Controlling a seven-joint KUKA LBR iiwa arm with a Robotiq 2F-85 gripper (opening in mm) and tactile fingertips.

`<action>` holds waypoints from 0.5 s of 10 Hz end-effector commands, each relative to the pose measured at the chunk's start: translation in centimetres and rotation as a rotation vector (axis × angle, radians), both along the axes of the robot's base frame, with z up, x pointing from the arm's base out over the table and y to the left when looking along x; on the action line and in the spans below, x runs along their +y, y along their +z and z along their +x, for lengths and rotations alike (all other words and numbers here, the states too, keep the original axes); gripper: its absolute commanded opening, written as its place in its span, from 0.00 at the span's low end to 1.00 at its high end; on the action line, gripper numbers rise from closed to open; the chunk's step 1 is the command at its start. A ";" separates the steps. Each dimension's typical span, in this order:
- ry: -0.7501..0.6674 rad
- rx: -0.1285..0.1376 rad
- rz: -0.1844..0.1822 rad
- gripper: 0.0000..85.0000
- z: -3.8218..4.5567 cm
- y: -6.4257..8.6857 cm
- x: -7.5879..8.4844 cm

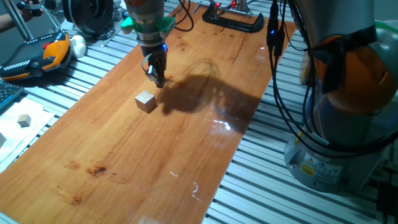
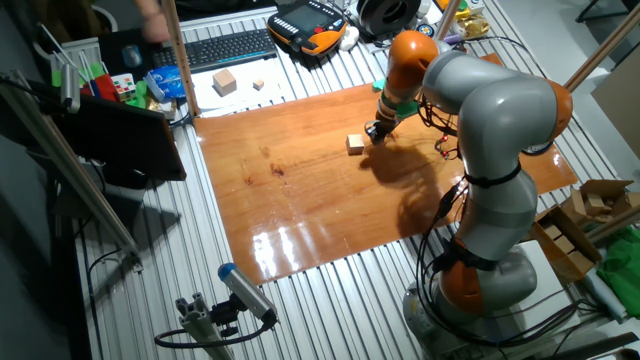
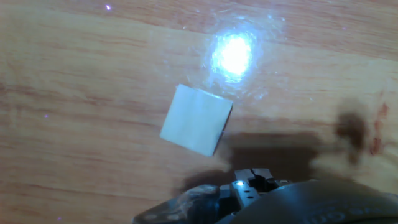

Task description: Approach and touch the side of the small block

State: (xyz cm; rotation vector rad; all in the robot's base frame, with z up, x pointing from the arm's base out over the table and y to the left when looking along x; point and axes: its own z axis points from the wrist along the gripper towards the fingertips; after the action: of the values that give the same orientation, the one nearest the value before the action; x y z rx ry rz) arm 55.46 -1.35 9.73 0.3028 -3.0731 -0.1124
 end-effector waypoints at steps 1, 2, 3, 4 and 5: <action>0.000 0.004 -0.002 0.01 -0.02 0.3 0.1; -0.002 0.004 -0.008 0.01 0.03 0.4 0.4; -0.004 -0.005 -0.014 0.01 0.10 0.4 0.5; -0.005 -0.006 -0.013 0.01 0.08 0.4 0.5; -0.007 -0.006 -0.016 0.01 0.06 0.4 0.5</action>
State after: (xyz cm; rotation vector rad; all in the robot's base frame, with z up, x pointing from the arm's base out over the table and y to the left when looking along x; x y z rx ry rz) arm 55.52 -0.83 10.16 0.2920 -3.0798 -0.0845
